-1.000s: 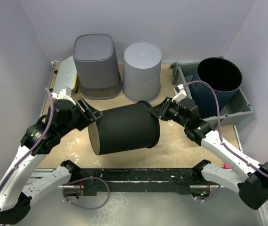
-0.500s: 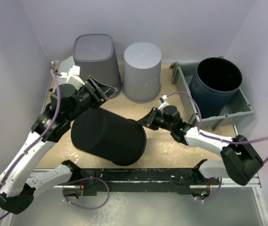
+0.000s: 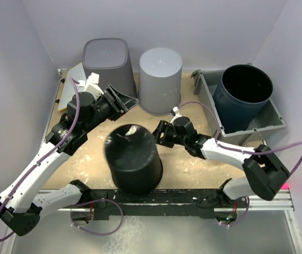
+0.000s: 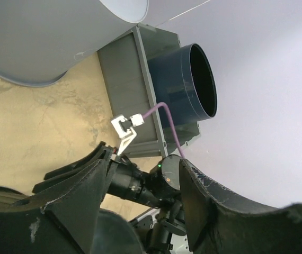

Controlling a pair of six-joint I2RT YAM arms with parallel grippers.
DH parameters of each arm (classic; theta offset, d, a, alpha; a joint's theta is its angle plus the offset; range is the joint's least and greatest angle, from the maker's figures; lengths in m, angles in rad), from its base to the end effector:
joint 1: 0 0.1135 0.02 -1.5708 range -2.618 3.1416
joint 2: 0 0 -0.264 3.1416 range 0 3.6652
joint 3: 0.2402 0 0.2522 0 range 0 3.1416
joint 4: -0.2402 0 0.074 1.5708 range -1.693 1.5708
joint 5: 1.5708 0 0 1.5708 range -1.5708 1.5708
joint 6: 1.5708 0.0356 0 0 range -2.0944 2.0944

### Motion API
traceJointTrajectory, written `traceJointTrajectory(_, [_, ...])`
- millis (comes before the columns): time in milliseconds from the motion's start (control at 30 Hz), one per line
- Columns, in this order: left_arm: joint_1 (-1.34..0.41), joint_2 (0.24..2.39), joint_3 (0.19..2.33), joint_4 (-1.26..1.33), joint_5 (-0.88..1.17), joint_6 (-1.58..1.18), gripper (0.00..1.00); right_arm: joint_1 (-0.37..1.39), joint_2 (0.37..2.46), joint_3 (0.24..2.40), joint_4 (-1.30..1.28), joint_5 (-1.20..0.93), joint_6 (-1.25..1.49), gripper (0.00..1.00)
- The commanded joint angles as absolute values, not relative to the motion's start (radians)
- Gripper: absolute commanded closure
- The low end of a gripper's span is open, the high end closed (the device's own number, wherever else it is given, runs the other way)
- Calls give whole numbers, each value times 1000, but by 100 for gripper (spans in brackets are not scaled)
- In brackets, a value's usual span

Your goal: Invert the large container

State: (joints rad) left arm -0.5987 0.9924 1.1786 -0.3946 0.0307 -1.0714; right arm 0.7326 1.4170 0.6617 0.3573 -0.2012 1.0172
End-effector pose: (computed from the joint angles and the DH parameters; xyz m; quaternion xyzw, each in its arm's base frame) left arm 0.1749 -0.1207 0.4162 -0.1725 0.7574 -0.4748 0.4137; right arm 0.2178 0.2055 0.2079 0.0625 0.8282 0.4762 0.2888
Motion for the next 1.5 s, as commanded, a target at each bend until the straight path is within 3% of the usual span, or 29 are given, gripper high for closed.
traceJointTrajectory(0, [-603, 1009, 1196, -330, 44, -1034, 46, 729, 1290, 746, 73, -35, 871, 28])
traceJointTrajectory(200, [-603, 1043, 1282, -396, 41, -945, 46, 726, 1102, 744, -212, 101, 724, 25])
traceJointTrajectory(433, [-603, 1041, 1427, -550, 4, -792, 45, 728, 846, 682, -542, 22, 597, 26])
traceJointTrajectory(567, [-602, 1032, 1483, -600, -43, -731, 45, 729, 764, 644, -595, -252, 505, 28])
traceJointTrajectory(733, [-603, 1025, 1525, -638, -175, -729, 45, 784, 785, 537, -400, -539, 534, 26])
traceJointTrajectory(933, [-603, 1005, 1545, -704, -353, -782, 46, 974, 975, 559, 10, -497, 636, 24])
traceJointTrajectory(1100, [-602, 985, 1547, -707, -378, -794, 46, 996, 1261, 675, 300, -341, 691, 24])
traceJointTrajectory(1267, [-603, 979, 1567, -723, -393, -791, 46, 996, 1570, 929, 367, -319, 722, 24])
traceJointTrajectory(1467, [-603, 954, 1579, -760, -426, -773, 46, 997, 1645, 987, 404, -314, 772, 24])
